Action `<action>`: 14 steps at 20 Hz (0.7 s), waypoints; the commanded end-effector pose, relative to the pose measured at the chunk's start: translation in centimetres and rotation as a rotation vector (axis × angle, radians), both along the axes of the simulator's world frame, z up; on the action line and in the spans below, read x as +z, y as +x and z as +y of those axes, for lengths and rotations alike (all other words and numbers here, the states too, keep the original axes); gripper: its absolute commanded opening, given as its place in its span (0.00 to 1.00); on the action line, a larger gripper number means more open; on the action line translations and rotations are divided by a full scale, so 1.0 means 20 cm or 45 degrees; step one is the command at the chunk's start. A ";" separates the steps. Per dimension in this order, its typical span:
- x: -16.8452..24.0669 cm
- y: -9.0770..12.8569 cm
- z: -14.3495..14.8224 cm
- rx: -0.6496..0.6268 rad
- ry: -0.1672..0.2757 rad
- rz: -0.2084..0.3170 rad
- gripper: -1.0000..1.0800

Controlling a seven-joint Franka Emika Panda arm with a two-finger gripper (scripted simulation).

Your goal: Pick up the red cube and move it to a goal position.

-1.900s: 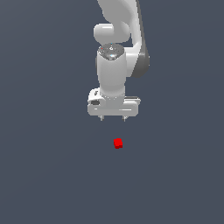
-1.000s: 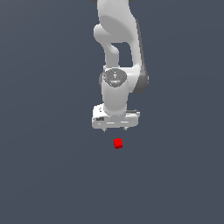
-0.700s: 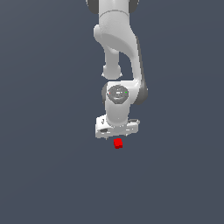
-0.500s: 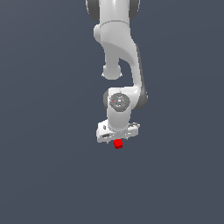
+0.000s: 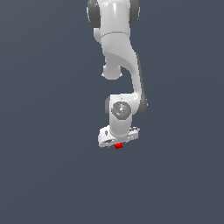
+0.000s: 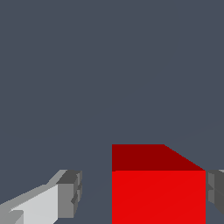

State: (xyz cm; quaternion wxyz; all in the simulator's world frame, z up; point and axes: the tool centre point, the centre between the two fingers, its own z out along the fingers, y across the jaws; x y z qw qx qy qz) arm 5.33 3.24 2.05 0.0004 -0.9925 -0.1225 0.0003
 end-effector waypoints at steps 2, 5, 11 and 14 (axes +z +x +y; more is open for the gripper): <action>0.00 0.00 0.00 0.003 -0.001 -0.001 0.00; 0.00 0.00 0.00 0.003 -0.001 -0.001 0.00; 0.00 0.00 0.00 0.003 -0.001 -0.001 0.00; 0.01 0.00 0.00 0.003 -0.001 -0.001 0.00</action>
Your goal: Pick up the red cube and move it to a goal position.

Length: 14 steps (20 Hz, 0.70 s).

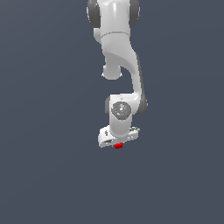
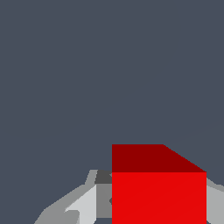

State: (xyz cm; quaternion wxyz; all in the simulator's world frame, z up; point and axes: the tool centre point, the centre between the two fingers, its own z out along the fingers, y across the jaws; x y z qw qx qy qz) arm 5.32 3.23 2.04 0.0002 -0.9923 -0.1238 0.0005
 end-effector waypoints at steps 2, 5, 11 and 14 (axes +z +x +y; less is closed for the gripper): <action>0.02 -0.01 -0.01 0.000 0.000 -0.001 0.00; 0.06 -0.02 -0.02 0.000 0.000 -0.001 0.00; 0.20 -0.08 -0.06 -0.001 -0.001 -0.001 0.00; 0.31 -0.13 -0.09 -0.001 -0.001 -0.001 0.00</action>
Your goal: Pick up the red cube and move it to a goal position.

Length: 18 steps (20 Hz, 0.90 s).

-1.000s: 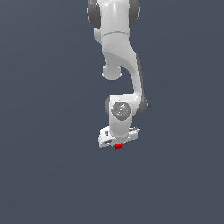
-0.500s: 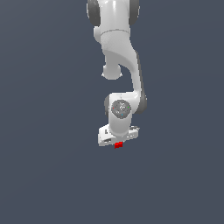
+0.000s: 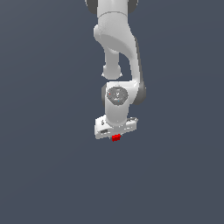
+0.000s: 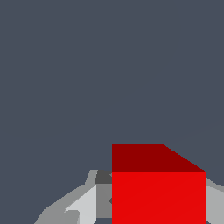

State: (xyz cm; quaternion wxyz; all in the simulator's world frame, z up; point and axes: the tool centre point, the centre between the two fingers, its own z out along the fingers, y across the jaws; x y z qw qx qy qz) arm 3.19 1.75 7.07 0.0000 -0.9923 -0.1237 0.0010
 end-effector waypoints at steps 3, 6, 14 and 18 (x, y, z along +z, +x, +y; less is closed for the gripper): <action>0.18 -0.07 -0.05 0.000 0.000 -0.002 0.00; 0.31 -0.13 -0.09 0.000 0.000 -0.002 0.00; 0.69 -0.27 -0.19 0.000 0.000 -0.002 0.00; 0.85 -0.33 -0.24 0.000 0.000 -0.002 0.00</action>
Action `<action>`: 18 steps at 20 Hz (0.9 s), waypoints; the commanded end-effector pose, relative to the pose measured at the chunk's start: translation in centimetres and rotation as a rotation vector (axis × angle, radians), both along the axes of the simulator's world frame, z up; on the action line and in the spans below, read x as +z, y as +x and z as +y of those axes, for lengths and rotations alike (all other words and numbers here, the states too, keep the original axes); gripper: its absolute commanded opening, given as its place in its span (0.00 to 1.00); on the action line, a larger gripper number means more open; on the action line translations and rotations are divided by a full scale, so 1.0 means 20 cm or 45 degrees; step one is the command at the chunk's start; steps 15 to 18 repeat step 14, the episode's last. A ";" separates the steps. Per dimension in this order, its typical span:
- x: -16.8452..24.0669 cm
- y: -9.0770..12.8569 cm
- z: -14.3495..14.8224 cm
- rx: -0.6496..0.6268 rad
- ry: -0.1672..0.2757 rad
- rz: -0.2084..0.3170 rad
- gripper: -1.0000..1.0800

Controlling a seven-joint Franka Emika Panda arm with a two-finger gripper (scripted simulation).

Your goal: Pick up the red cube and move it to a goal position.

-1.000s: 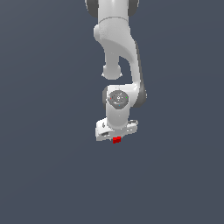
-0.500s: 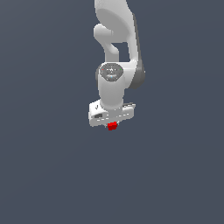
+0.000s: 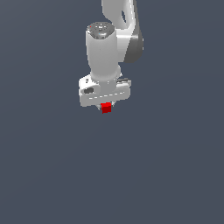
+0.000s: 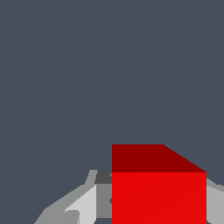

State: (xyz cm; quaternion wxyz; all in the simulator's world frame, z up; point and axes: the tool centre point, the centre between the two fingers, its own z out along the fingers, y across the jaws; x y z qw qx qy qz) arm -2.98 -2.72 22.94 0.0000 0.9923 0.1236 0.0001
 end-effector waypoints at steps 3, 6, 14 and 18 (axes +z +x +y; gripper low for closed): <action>0.16 -0.06 -0.04 0.001 0.001 0.000 0.00; 0.24 -0.09 -0.07 0.001 0.001 0.000 0.00; 0.33 -0.11 -0.09 0.001 0.000 0.000 0.00; 0.33 -0.11 -0.09 0.001 0.000 0.000 0.00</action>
